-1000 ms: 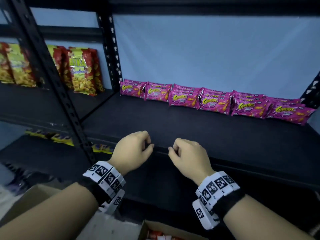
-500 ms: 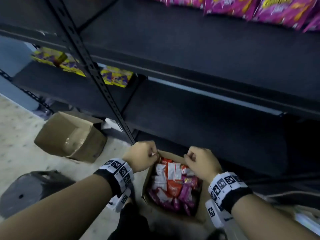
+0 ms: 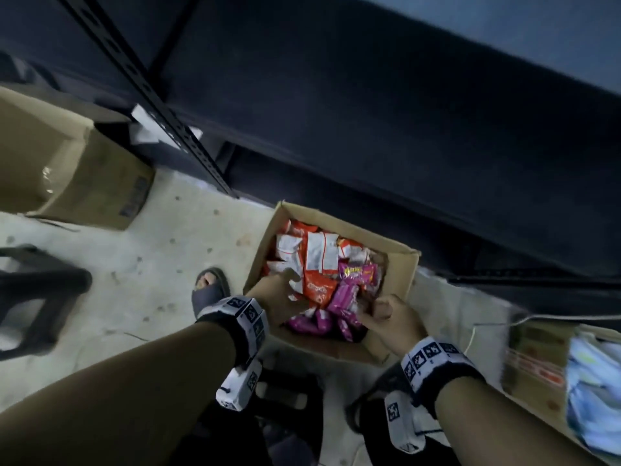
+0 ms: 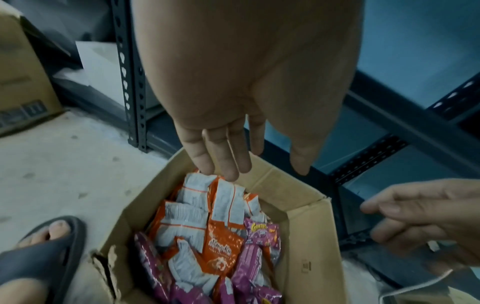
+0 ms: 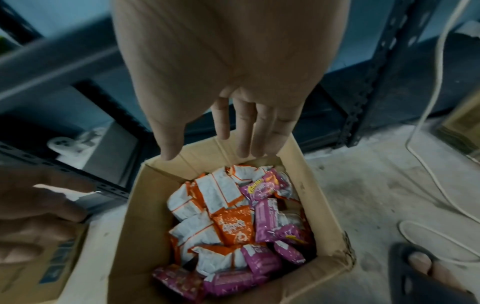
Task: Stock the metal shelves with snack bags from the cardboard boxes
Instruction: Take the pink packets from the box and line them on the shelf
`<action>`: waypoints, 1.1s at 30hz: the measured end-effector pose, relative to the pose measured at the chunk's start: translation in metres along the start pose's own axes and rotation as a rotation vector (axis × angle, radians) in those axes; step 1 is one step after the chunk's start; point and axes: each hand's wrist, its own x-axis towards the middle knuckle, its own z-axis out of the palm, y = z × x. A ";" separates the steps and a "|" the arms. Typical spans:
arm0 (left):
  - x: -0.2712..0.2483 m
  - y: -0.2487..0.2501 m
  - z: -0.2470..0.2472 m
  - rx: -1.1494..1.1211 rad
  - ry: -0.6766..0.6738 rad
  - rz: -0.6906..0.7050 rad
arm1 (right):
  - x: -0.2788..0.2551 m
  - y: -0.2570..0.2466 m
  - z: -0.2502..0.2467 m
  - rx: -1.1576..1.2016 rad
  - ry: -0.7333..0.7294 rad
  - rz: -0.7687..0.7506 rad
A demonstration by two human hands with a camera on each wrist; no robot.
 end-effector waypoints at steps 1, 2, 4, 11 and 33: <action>0.014 -0.004 0.014 -0.036 -0.023 -0.016 | 0.012 0.009 0.005 0.011 -0.017 0.020; 0.029 -0.008 0.027 -0.061 -0.042 -0.032 | 0.026 0.018 0.011 0.012 -0.030 0.035; 0.059 -0.015 0.055 -0.062 -0.060 -0.053 | 0.055 0.038 0.022 -0.001 -0.046 0.065; 0.154 -0.034 0.146 -0.006 -0.089 -0.137 | 0.170 0.107 0.069 0.051 -0.016 0.113; 0.281 -0.040 0.246 0.083 -0.165 -0.059 | 0.325 0.153 0.134 0.282 0.218 0.293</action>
